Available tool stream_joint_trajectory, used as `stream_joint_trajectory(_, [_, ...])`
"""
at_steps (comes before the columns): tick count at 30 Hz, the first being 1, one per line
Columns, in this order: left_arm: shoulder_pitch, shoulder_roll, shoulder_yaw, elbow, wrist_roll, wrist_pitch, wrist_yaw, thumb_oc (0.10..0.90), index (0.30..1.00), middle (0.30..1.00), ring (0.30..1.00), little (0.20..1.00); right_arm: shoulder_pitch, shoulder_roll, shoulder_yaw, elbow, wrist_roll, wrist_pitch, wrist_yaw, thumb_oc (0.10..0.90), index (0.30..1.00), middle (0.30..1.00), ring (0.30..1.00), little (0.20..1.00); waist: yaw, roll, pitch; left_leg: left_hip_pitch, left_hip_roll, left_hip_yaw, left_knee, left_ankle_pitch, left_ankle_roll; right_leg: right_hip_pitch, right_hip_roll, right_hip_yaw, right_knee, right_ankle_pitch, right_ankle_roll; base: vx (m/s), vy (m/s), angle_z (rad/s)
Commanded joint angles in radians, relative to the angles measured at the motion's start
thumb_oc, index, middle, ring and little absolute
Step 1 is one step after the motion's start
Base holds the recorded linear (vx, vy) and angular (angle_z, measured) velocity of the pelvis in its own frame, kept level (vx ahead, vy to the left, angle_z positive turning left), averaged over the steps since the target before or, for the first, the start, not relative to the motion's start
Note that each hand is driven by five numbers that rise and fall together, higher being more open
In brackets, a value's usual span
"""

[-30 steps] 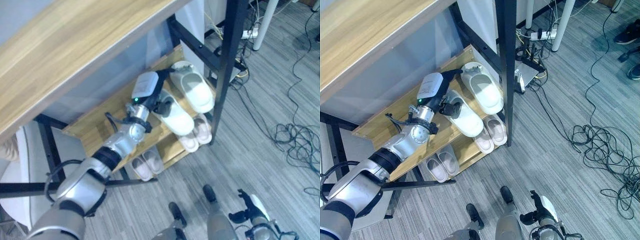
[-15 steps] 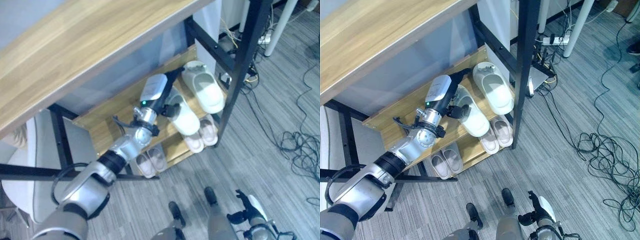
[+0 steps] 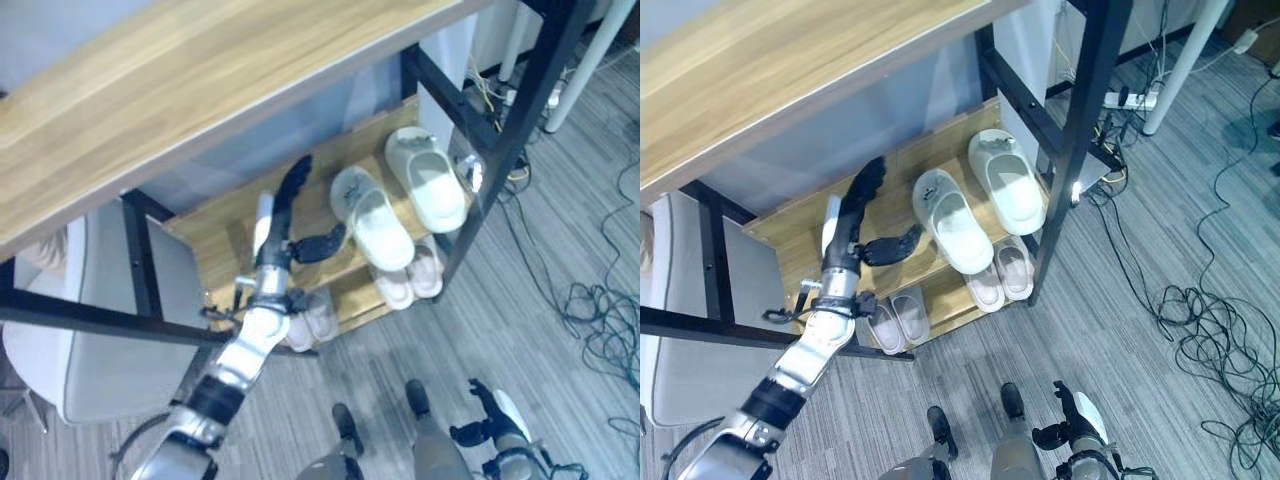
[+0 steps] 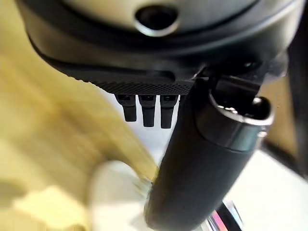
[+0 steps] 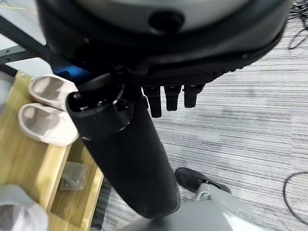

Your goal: Arrange the slippers neatly on the shoe rack.

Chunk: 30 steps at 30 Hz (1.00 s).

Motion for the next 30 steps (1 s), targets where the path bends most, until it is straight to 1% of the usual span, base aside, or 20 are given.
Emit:
stream_joint_trajectory(1, [-0.086, -0.009, 0.045, -0.037, -0.052, -0.115, -0.02, 0.8, 0.9, 0.9, 0.9, 0.9, 0.043, -0.009, -0.02, -0.049, -0.031, -0.016, -0.026, 0.8, 0.9, 0.9, 0.9, 0.9, 0.028, -0.057, -0.08, 0.057, 0.012, -0.001, -0.007, -0.059, -0.056, 0.001, -0.036, -0.057, -0.003, -0.068, 0.064, -0.02, -0.025, 0.07])
stream_joint_trajectory(4, [-0.049, -0.037, 0.032, -0.028, -0.136, -0.106, -0.071, 0.8, 0.9, 0.9, 0.9, 0.9, 0.039, -0.004, -0.017, -0.048, -0.033, -0.007, -0.023, 0.8, 0.9, 0.9, 0.9, 0.9, 0.039, -0.065, -0.085, 0.054, 0.014, -0.01, -0.007, -0.056, -0.054, 0.003, -0.035, -0.063, -0.003, -0.069, 0.061, -0.02, -0.023, 0.09])
stream_joint_trajectory(9, [-0.048, -0.056, 0.007, 0.005, -0.177, -0.094, -0.091, 0.8, 0.9, 0.9, 0.9, 0.9, 0.039, -0.001, -0.011, -0.052, -0.035, -0.002, -0.025, 0.8, 0.9, 0.9, 0.9, 0.9, 0.042, -0.069, -0.086, 0.047, 0.014, -0.013, -0.007, -0.052, -0.053, -0.002, -0.033, -0.068, -0.003, -0.068, 0.058, -0.02, -0.011, 0.08])
stream_joint_trajectory(23, [-0.099, -0.088, -0.058, 0.072, -0.166, -0.074, -0.084, 0.8, 0.9, 0.9, 0.9, 0.9, 0.059, 0.0, -0.002, -0.056, -0.029, 0.006, -0.044, 0.8, 0.9, 0.9, 0.9, 0.9, 0.038, -0.073, -0.082, 0.015, 0.013, -0.005, -0.007, -0.048, -0.049, -0.048, -0.035, -0.054, -0.003, -0.055, 0.062, 0.0, 0.002, -0.02])
stream_joint_trajectory(26, [-0.109, -0.102, -0.087, 0.085, -0.158, -0.069, -0.088, 0.8, 0.9, 0.9, 0.9, 0.9, 0.058, -0.001, 0.0, -0.058, -0.023, 0.007, -0.046, 0.8, 0.9, 0.9, 0.9, 0.9, 0.034, -0.075, -0.075, 0.013, 0.013, -0.001, -0.007, -0.048, -0.048, -0.054, -0.037, -0.049, -0.003, -0.054, 0.062, 0.0, 0.001, -0.08])
stream_joint_trajectory(30, [-0.122, -0.108, -0.1, 0.09, -0.159, -0.066, -0.087, 0.8, 0.9, 0.9, 0.9, 0.9, 0.061, -0.005, -0.001, -0.068, -0.021, 0.008, -0.049, 0.8, 0.9, 0.9, 0.9, 0.9, 0.03, -0.073, -0.069, 0.009, 0.012, 0.002, -0.007, -0.047, -0.049, -0.062, -0.038, -0.048, -0.003, -0.052, 0.062, 0.0, 0.0, -0.01])
